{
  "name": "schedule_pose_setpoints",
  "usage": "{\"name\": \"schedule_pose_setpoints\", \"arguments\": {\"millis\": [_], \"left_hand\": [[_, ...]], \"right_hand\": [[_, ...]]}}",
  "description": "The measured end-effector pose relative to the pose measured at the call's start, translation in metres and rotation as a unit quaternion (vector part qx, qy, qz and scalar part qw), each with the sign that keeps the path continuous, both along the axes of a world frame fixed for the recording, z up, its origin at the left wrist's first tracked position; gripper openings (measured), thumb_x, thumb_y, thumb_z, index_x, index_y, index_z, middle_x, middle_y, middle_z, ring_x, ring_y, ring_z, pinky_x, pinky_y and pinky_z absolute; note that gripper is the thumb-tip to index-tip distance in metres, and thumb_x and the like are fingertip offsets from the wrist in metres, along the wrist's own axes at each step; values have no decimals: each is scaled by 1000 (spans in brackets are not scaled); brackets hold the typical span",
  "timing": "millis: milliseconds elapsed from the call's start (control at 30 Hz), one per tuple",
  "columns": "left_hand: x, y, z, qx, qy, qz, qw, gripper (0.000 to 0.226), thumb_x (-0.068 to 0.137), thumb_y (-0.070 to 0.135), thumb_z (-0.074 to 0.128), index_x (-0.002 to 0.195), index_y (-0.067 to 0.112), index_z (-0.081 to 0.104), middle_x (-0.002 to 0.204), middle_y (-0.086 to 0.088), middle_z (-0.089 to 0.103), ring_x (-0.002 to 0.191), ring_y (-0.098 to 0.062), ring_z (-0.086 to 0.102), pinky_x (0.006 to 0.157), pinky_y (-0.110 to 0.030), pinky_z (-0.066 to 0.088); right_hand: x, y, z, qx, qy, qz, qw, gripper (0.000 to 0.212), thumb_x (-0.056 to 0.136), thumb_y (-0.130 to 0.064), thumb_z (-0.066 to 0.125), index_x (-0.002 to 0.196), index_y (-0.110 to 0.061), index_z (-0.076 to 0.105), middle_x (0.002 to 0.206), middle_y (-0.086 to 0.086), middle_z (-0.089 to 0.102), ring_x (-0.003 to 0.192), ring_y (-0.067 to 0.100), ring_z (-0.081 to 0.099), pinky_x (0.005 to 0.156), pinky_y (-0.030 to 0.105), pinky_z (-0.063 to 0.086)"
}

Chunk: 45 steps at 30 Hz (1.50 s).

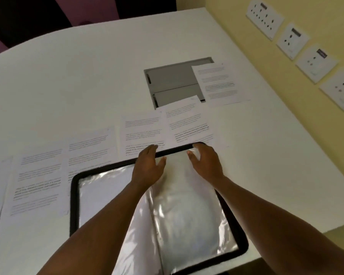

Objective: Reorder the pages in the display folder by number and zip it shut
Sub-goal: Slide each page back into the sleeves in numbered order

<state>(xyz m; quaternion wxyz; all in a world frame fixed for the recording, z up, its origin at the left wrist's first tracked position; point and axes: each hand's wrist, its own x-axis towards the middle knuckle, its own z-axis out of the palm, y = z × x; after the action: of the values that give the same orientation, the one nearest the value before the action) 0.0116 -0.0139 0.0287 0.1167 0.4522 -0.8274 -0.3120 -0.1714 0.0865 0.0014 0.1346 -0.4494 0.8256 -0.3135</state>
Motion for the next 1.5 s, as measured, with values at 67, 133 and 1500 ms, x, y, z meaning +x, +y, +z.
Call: {"name": "schedule_pose_setpoints", "arguments": {"millis": [67, 133, 1500], "left_hand": [[-46, -12, 9, 44, 45, 27, 998, 48, 93, 24, 63, 136, 6, 51, 135, -10, 56, 125, -26, 51, 99, -22, 32], [-92, -25, 12, 106, 66, 69, 990, 52, 94, 27, 62, 139, 7, 47, 140, -9, 52, 127, -23, 49, 102, -24, 34], [-451, -208, -60, 259, -15, 252, 932, 79, 67, 38, 85, 129, 12, 44, 129, -11, 42, 115, -26, 46, 98, -41, 48]], "right_hand": [[-41, -15, 1, 13, -28, -31, 999, 37, 92, -34, 63, 121, -10, 63, 118, 6, 66, 112, 23, 58, 98, 33, 44], [-82, -31, -1, 21, -57, -53, 997, 35, 93, -30, 62, 122, -11, 62, 118, 5, 66, 112, 23, 58, 99, 33, 45], [-400, -193, -30, 203, -105, -232, 946, 64, 82, -28, 75, 132, -1, 45, 130, 12, 57, 119, 28, 55, 90, 31, 46]]}}
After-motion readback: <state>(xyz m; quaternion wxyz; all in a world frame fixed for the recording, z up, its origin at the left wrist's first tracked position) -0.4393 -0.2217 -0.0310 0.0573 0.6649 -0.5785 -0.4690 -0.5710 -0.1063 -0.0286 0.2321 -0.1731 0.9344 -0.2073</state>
